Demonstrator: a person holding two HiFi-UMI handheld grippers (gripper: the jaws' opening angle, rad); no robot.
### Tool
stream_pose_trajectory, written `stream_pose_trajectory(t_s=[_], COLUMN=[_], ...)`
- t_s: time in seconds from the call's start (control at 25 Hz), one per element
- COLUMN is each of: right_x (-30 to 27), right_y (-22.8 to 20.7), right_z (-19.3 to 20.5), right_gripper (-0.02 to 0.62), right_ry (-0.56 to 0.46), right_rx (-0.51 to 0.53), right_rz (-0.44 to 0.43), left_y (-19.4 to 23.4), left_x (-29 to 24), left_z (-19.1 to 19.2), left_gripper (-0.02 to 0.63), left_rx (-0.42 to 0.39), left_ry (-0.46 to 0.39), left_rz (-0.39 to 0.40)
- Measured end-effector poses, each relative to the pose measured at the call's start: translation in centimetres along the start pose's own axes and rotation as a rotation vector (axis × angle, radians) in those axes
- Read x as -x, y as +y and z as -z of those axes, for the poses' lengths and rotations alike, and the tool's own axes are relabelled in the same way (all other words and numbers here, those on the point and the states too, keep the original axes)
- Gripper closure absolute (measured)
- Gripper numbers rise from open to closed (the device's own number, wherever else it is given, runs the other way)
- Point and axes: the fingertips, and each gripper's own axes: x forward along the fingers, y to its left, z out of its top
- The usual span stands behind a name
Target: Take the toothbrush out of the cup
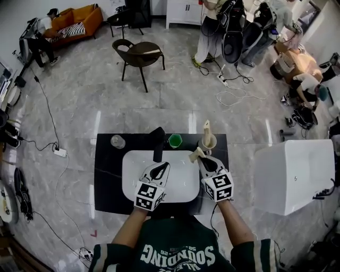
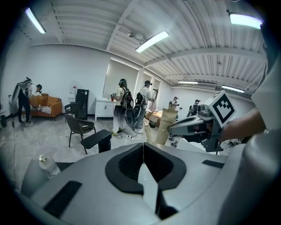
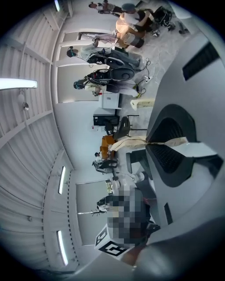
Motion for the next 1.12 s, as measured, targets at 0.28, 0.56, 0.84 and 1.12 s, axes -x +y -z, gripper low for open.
stream_pose_trajectory(t_s=[0.28, 0.56, 0.84, 1.12], right_x=[0.9, 1.6, 2.9, 3.8], right_y=[-0.4, -0.8, -0.5, -0.3], right_z=[3.8, 7.0, 10.5, 14.0], right_gripper=[0.548, 0.548, 0.548, 0.548], right_ry=[0.100, 0.210, 0.331, 0.450], right_rx=[-0.046, -0.096, -0.127, -0.155], right_rz=[-0.054, -0.136, -0.207, -0.252], left_y=[-0.7, -1.7, -2.2, -2.5], left_x=[-0.6, -1.2, -1.6, -1.9], left_z=[0.1, 0.3, 0.6, 1.0], left_gripper=[0.591, 0.590, 0.591, 0.589], left_rx=[-0.007, -0.010, -0.010, -0.010], left_ry=[0.006, 0.013, 0.017, 0.026], left_rz=[0.016, 0.030, 0.039, 0.045])
